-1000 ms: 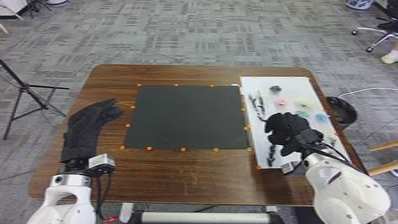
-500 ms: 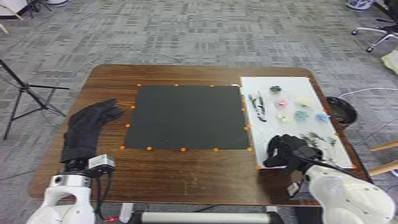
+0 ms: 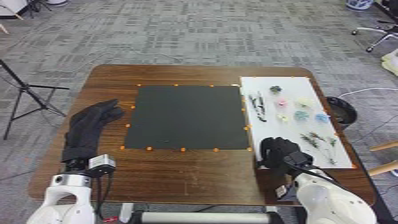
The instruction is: Arrange flowers
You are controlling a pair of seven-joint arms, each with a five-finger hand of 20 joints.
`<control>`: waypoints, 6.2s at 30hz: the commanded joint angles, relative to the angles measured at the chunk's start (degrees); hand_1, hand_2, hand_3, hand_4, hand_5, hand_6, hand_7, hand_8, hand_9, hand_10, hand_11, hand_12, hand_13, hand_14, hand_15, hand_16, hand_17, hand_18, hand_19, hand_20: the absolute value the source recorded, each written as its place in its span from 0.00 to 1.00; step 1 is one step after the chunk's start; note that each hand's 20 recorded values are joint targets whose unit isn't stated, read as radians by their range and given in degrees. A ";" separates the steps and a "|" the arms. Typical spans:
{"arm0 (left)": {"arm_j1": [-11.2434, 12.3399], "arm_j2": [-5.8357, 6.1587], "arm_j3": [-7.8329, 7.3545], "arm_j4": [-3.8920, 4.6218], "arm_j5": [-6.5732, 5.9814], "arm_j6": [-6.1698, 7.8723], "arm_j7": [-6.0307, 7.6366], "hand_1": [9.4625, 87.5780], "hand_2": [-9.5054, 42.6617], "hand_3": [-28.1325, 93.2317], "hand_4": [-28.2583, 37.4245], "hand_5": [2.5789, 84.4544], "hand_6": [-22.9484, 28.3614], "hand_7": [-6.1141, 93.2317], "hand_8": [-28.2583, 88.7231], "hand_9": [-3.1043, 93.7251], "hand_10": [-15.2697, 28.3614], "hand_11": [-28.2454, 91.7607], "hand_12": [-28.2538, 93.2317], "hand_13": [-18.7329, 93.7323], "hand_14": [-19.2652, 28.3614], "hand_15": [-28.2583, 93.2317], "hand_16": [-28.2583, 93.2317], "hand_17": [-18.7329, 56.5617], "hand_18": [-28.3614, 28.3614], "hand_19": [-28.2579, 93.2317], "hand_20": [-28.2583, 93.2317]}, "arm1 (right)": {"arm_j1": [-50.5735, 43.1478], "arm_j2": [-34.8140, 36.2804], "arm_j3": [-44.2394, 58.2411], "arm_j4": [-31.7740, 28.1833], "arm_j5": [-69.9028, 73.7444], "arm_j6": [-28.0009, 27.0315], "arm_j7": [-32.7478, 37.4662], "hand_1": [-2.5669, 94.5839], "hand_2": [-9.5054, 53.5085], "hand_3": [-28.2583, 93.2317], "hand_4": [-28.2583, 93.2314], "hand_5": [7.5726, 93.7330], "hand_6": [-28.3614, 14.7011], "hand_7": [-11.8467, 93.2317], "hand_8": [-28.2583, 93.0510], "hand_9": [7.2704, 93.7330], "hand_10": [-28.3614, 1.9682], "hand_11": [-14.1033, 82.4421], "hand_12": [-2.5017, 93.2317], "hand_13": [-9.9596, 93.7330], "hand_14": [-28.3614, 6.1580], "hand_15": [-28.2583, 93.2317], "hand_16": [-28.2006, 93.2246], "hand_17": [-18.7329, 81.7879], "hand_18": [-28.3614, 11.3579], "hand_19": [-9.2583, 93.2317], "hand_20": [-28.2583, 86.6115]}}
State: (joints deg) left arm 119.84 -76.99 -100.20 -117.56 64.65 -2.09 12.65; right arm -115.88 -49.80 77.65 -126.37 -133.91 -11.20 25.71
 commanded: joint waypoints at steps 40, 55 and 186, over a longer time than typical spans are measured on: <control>-3.55 5.03 -1.67 4.43 -4.88 4.79 0.65 0.21 0.21 0.77 0.06 0.62 0.51 0.26 0.19 0.57 0.69 0.48 0.39 0.53 0.81 0.47 0.25 0.34 0.72 0.32 0.39 | 49.96 11.53 -30.68 12.20 7.49 4.11 -20.57 0.72 0.00 0.69 0.16 0.69 0.58 0.54 0.38 0.87 0.59 0.30 0.60 0.94 0.77 0.68 0.54 0.76 0.39 0.95 0.73; -4.87 7.55 -2.01 10.37 -9.49 10.86 0.15 0.10 0.39 0.78 0.00 0.62 0.52 0.23 0.19 0.57 0.71 0.45 0.37 0.50 0.76 0.38 0.24 0.35 0.71 0.30 0.38 | 61.84 -6.92 -42.45 27.52 2.41 2.46 -28.57 0.72 0.00 0.69 0.16 0.68 0.59 0.55 0.37 0.87 0.59 0.30 0.60 0.94 0.77 0.69 0.54 0.76 0.40 0.95 0.73; -11.70 9.85 3.41 1.91 -10.40 1.73 2.38 0.10 0.32 0.77 0.00 0.59 0.54 0.21 0.20 0.53 0.70 0.43 0.37 0.48 0.78 0.37 0.26 0.33 0.70 0.31 0.37 | 52.99 -17.03 -44.90 37.48 -9.23 8.47 -36.08 0.53 0.00 0.72 0.14 0.69 0.63 0.41 0.37 0.76 0.50 0.35 0.27 0.91 0.70 0.71 0.52 0.72 0.33 0.97 0.72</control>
State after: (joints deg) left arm 108.16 -67.08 -96.60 -115.66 54.71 -0.49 15.28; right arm -59.45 -67.63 31.30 -89.53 -142.66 1.06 -9.84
